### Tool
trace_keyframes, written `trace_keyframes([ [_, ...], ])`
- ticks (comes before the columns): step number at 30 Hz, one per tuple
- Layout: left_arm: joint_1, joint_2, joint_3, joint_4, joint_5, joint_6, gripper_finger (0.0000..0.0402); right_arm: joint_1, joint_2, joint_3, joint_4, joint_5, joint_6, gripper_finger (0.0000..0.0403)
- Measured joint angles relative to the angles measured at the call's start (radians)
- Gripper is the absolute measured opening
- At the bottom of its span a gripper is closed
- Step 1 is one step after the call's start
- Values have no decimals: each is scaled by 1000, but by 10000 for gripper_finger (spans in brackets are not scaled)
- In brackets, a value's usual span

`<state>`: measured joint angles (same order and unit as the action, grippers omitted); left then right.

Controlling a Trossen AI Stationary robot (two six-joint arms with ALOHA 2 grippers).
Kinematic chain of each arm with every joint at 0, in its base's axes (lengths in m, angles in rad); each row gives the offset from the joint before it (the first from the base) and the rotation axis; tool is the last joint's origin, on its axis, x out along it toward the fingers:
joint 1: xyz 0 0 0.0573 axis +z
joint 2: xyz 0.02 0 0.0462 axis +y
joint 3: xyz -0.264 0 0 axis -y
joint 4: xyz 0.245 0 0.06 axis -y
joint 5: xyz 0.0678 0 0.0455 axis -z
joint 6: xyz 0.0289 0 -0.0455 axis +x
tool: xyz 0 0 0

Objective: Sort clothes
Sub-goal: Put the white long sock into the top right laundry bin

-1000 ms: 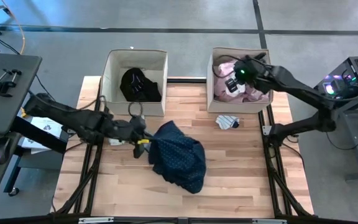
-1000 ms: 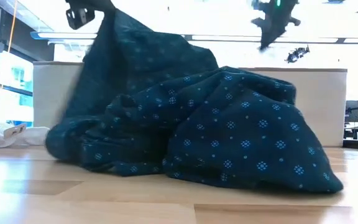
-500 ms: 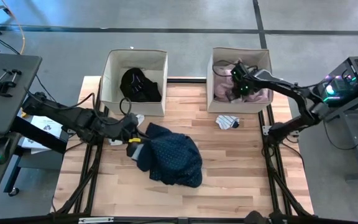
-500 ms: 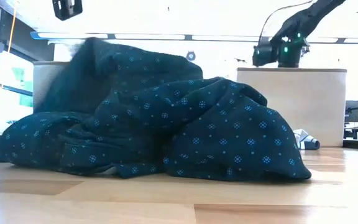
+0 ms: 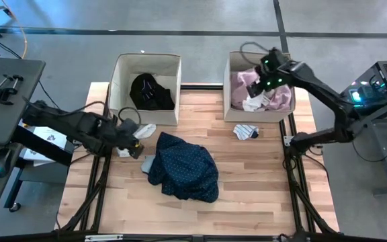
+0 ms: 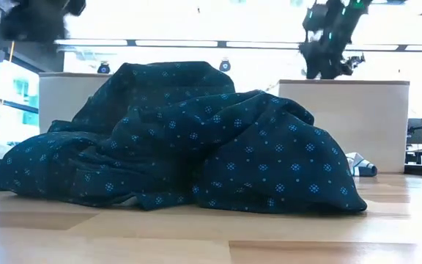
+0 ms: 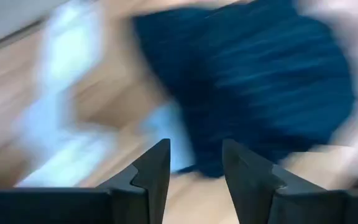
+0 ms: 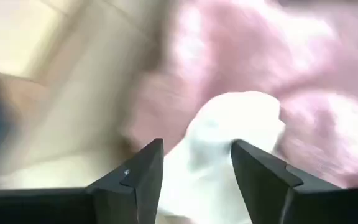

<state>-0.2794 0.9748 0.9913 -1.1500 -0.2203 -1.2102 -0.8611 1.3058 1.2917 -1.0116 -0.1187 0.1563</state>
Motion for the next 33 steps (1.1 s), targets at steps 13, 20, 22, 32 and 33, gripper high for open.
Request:
trace_keyframes([
  [13, 80, 79, -284, -93, -43, -386, 172, 371, -209, 102, 394, -91, 173, 179],
  [20, 190, 191, -283, -49, -38, -298, 179, 525, -219, 102, 558, 13, 178, 179],
  [22, 221, 233, -282, -48, -4, -253, 171, 552, -214, 102, 582, 14, 178, 179],
  [32, 287, 422, -327, 152, 224, -35, 120, 646, -206, 101, 606, 15, 176, 179],
  [33, 288, 437, -338, 194, 240, -24, 112, 654, -206, 101, 609, 15, 176, 179],
])
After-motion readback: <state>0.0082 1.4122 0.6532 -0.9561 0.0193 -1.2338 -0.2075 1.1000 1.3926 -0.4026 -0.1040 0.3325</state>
